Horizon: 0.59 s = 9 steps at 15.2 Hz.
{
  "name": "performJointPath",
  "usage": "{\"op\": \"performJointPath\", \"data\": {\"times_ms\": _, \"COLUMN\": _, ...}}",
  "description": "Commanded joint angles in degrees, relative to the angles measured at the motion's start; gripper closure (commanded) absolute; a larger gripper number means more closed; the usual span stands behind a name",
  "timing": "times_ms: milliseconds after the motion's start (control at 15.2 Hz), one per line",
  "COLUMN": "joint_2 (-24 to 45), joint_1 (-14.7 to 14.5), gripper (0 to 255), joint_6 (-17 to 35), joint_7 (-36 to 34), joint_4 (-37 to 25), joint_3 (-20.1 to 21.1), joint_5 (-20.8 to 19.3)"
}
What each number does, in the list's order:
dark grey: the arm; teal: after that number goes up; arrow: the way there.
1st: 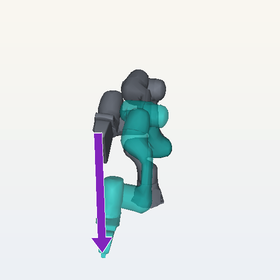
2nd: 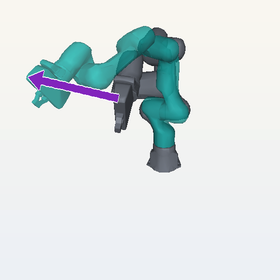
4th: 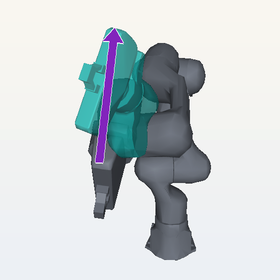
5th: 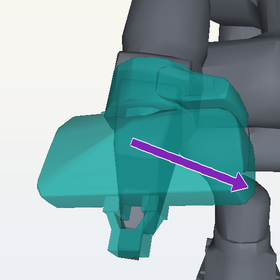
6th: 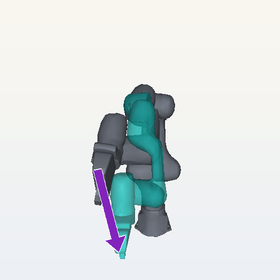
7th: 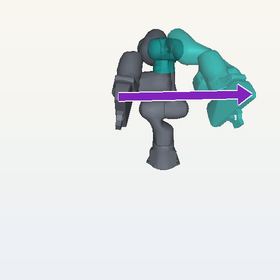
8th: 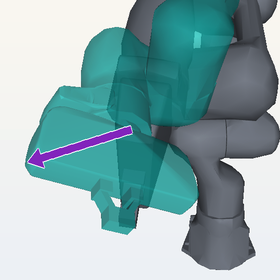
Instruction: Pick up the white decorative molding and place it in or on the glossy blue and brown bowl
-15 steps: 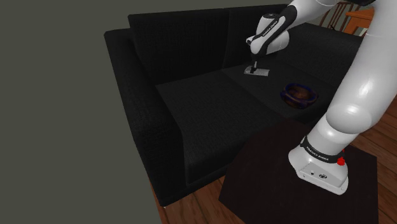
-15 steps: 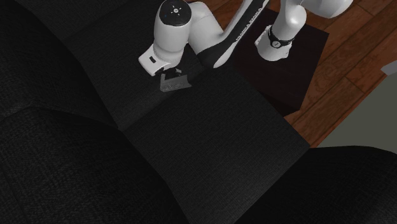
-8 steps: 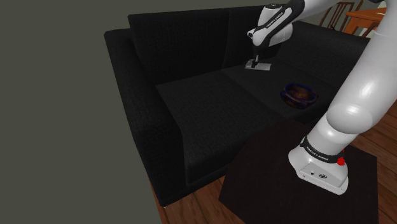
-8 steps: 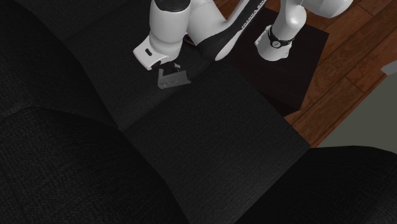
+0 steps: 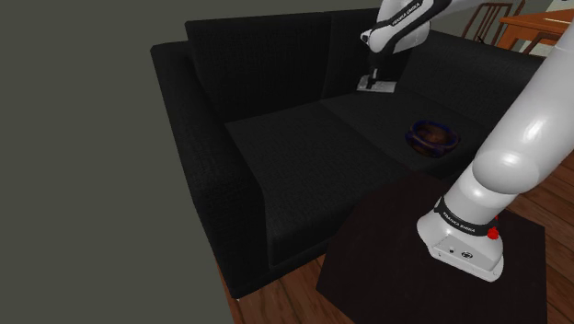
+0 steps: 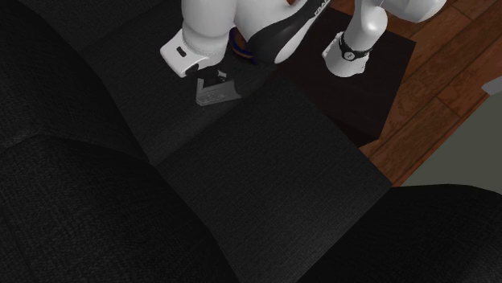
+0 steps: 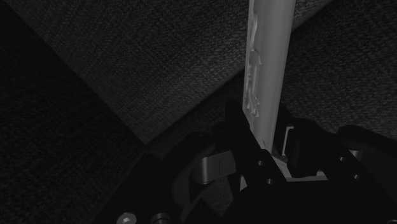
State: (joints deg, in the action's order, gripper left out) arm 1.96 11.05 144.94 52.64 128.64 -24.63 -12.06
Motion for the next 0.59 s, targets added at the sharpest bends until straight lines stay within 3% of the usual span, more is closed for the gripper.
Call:
{"op": "performJointPath", "data": {"times_ms": 0, "joint_2": -0.91, "joint_1": -0.11, "gripper": 255, "joint_6": -1.46, "joint_7": -0.11, "joint_4": -0.57, "joint_3": 0.06, "joint_5": -0.29}}
{"op": "performJointPath", "data": {"times_ms": 132, "joint_2": -1.56, "joint_1": -0.15, "gripper": 255, "joint_6": -2.54, "joint_7": -0.12, "joint_4": -1.03, "joint_3": 0.10, "joint_5": -0.45}}
{"op": "performJointPath", "data": {"times_ms": 528, "joint_2": -12.61, "joint_1": 3.18, "gripper": 255, "joint_6": -1.39, "joint_7": 1.22, "joint_4": 9.96, "joint_3": -2.31, "joint_5": -6.59}}
